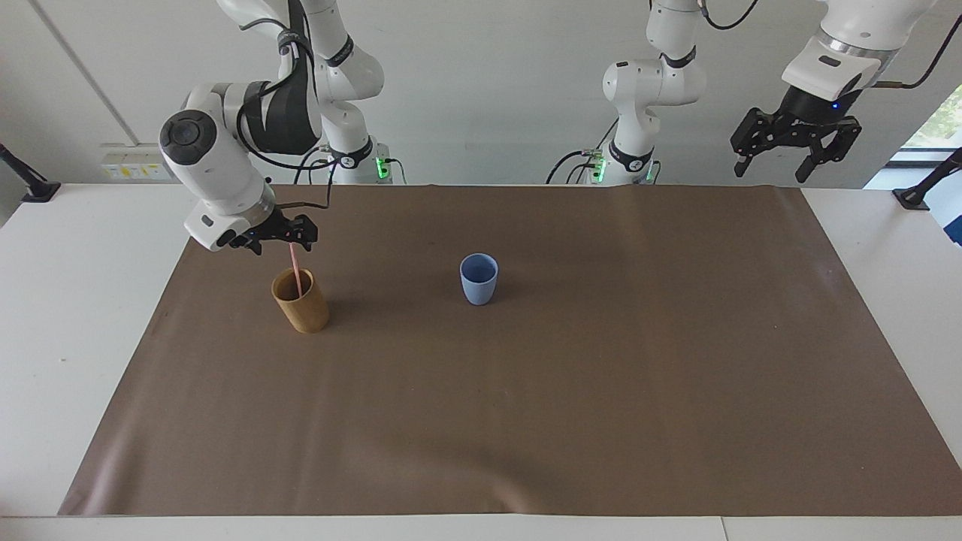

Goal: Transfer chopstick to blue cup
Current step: 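Release the blue cup with the left gripper while the right gripper reaches the straw, then grasp the pink straw in the yellow cup with the right gripper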

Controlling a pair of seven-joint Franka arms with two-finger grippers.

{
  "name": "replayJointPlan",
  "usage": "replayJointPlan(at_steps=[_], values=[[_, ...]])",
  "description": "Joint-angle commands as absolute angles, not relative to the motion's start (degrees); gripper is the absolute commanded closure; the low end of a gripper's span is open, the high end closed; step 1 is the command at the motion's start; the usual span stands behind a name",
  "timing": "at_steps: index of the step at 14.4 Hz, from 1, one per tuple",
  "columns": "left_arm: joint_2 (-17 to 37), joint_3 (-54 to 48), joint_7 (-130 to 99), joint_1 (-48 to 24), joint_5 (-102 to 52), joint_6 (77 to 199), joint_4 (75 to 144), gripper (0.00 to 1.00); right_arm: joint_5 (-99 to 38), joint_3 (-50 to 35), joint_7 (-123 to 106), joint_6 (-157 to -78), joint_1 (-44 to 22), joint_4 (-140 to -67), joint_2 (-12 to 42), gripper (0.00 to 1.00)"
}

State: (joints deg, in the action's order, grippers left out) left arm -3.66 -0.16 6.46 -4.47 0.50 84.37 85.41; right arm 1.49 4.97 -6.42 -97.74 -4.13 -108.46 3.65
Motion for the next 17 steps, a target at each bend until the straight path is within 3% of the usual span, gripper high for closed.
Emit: replayJointPlan(at_steps=[1,6,9,10,13,15,17], values=[[-0.36,-0.88,7.21,-4.04,2.11,79.38,79.82,0.0,0.7,4.66,-9.14,-96.25,-3.17,-110.57,1.58,0.0],[-2.02,-0.88,6.33,-4.22,1.85,79.01,82.0,0.0,0.0,4.75,-9.05,-91.06,-2.29,-110.21,1.23,0.0],[-2.11,-0.79,6.5,-4.13,1.85,79.01,82.0,0.0,-0.09,4.75,-9.14,-91.32,-2.29,-110.39,1.23,0.54],[-2.11,-0.62,6.59,-4.04,1.85,79.01,82.0,0.0,-0.09,4.75,-8.88,-91.49,-2.29,-110.39,1.23,0.64],[-2.11,-0.62,6.59,-4.13,1.85,79.01,82.0,0.0,-1.22,4.66,-7.3,-92.02,-2.29,-110.39,1.32,0.78],[-2.02,-0.62,6.59,-4.13,1.85,79.01,82.0,0.0,-2.98,4.75,-5.98,-92.46,-2.29,-110.39,1.32,1.0],[-2.02,-0.62,6.59,-4.04,1.85,79.01,82.0,0.0,-2.99,4.75,-5.8,-92.46,-2.37,-110.04,1.49,1.0]])
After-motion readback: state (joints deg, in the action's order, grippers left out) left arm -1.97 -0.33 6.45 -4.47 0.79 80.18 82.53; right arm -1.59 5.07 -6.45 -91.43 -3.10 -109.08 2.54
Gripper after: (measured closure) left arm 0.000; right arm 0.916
